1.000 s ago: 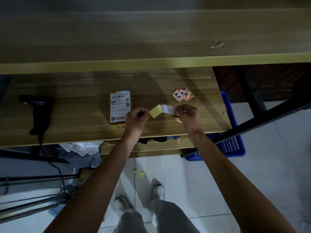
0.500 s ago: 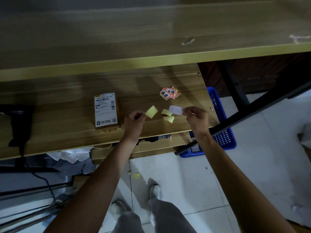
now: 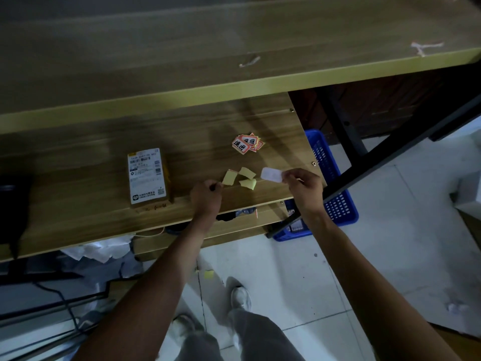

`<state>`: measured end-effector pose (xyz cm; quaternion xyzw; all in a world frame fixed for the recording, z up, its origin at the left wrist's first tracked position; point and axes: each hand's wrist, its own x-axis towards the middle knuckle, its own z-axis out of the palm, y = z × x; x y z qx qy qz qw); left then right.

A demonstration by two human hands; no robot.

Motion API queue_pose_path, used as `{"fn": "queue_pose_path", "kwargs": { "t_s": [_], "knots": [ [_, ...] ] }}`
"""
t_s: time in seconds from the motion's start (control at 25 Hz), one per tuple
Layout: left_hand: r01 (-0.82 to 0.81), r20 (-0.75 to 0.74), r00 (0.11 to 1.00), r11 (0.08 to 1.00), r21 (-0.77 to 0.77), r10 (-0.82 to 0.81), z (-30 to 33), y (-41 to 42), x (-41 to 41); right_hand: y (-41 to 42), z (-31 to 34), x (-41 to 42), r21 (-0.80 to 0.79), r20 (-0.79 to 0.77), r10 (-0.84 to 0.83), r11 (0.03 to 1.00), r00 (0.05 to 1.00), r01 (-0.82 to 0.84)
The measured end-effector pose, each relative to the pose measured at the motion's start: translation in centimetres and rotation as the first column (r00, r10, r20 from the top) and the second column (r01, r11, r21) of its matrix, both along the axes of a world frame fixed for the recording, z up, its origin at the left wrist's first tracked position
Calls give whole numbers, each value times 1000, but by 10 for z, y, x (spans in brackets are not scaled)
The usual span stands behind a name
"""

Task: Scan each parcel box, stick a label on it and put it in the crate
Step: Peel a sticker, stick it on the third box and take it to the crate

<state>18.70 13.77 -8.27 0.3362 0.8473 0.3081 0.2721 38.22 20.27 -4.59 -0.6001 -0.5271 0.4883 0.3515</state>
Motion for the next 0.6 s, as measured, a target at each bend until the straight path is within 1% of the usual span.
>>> {"fn": "queue_pose_path", "kwargs": {
  "t_s": [0.04, 0.08, 0.12, 0.2, 0.28, 0.32, 0.4, 0.48, 0.52, 0.6],
  "knots": [
    [92, -114, 989, 996, -6, -92, 1, -3, -2, 0, 0, -2, -2, -2, 0, 1000, 1000, 0],
    [166, -195, 967, 986, -15, -165, 1, -6, -4, 0, 1, -4, -9, -6, 4, 1000, 1000, -4],
    [218, -245, 945, 975, -31, -219, 1, -9, -6, -1, 2, -7, -20, -11, 14, 1000, 1000, -15],
    [267, -288, 920, 963, -41, -267, 8, -15, -9, -3, 8, -15, -42, -30, 39, 998, 999, -41],
    [303, -322, 908, 951, 57, -269, 24, -18, -9, -6, 13, -26, -25, -43, 52, 998, 998, -53],
    [332, -378, 888, 935, 128, -264, 35, -22, -9, -10, 14, -34, -21, -40, 50, 998, 998, -51],
    [410, -567, 792, 884, 223, -224, 52, -34, -4, -18, 18, -53, -56, -40, 17, 998, 999, -19],
    [468, -703, 688, 851, 240, -180, 62, -43, 2, -29, 20, -76, -120, -71, -20, 993, 997, 11],
    [483, -734, 660, 840, 247, -164, 64, -45, 3, -36, 20, -87, -141, -89, -29, 990, 996, 16],
    [491, -760, 635, 830, 263, -135, 65, -47, -2, -49, 21, -106, -155, -107, -23, 988, 994, 6]
  ]
}}
